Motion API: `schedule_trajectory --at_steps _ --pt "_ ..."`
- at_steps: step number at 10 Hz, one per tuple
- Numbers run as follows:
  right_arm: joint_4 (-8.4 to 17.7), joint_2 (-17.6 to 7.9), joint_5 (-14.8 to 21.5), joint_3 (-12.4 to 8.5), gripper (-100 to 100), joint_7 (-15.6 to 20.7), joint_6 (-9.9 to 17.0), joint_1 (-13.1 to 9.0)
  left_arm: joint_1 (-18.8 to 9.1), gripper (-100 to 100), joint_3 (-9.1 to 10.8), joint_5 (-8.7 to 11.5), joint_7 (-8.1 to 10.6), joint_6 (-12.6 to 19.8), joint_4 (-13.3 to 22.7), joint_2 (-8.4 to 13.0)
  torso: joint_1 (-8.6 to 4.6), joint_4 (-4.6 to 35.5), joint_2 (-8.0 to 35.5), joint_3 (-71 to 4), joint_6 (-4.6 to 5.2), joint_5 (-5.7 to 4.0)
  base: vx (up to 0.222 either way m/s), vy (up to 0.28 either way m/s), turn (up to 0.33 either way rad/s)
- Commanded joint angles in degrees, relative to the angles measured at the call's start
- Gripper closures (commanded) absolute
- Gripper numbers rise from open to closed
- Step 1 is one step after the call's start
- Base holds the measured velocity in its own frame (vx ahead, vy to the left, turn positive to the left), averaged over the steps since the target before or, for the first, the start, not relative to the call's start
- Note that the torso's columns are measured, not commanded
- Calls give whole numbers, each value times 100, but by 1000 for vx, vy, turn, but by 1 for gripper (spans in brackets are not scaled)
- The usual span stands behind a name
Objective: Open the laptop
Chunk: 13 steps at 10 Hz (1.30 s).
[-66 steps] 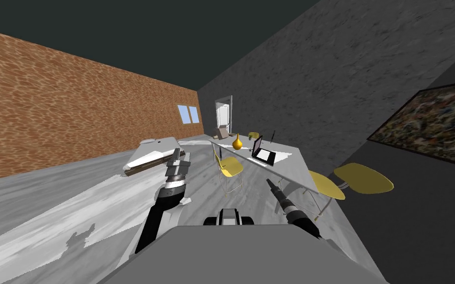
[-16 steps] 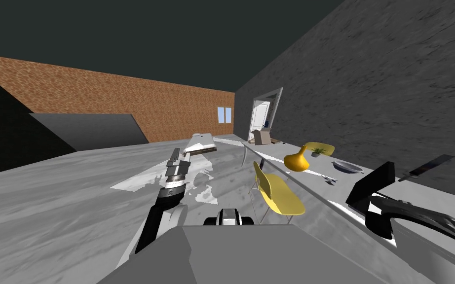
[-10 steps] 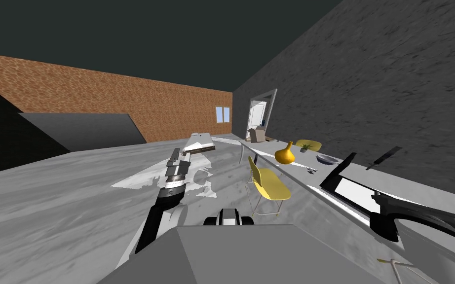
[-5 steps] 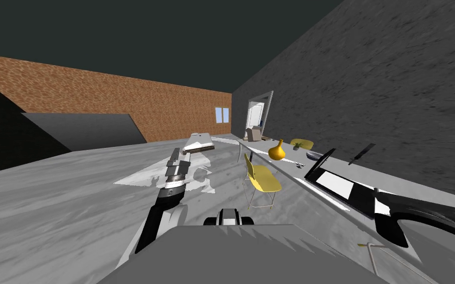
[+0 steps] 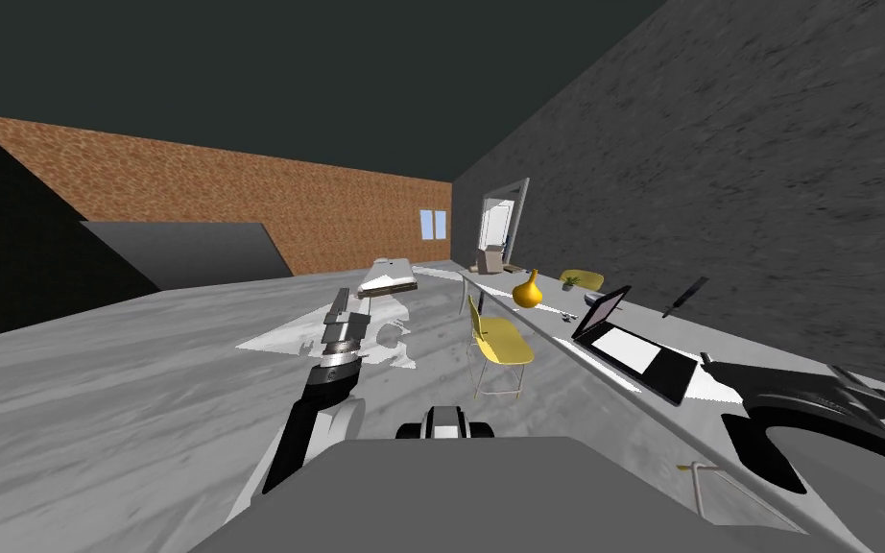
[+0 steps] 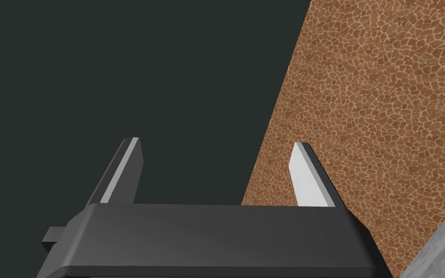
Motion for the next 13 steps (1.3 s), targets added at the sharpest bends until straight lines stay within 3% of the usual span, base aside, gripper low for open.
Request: schedule_trajectory --at_steps 1,5,6,12,13 --pt "-371 -298 357 87 -100 45 67 304 0 0 0 0 0 0 0 0 -3 -1 -2 -2 0 -1 -88 -173 84" --pt "-1032 -766 919 230 -100 237 145 734 1 0 0 0 0 0 0 0 3 -1 -2 -2 0 2 -52 -176 116" --pt "-1032 -766 919 230 -100 237 145 734 1 0 0 0 0 0 0 0 4 0 3 1 0 0 -43 -110 42" --pt "-2022 -1402 1824 464 -100 641 132 1219 2 0 1 0 0 0 0 1 -8 2 7 4 1 -3 -10 -169 136" --pt "-2022 -1402 1824 464 -100 641 132 1219 2 0 1 0 0 0 0 1 12 1 5 3 -1 3 0 -124 60"
